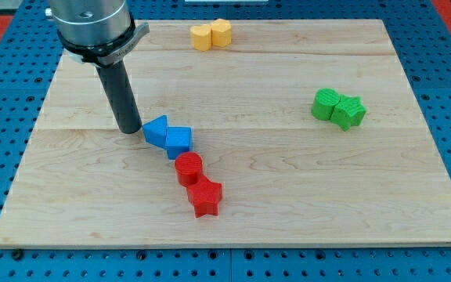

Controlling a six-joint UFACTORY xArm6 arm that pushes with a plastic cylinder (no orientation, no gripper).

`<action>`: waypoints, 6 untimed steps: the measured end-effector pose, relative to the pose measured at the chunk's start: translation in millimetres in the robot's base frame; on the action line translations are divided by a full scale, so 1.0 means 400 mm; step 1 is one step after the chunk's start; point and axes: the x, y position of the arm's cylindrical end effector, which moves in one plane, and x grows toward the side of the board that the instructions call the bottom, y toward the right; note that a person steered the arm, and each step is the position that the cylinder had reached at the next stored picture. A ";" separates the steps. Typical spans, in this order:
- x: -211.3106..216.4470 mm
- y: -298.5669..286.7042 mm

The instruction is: Slide the blue triangle and blue cube to the right

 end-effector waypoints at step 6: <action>0.000 0.056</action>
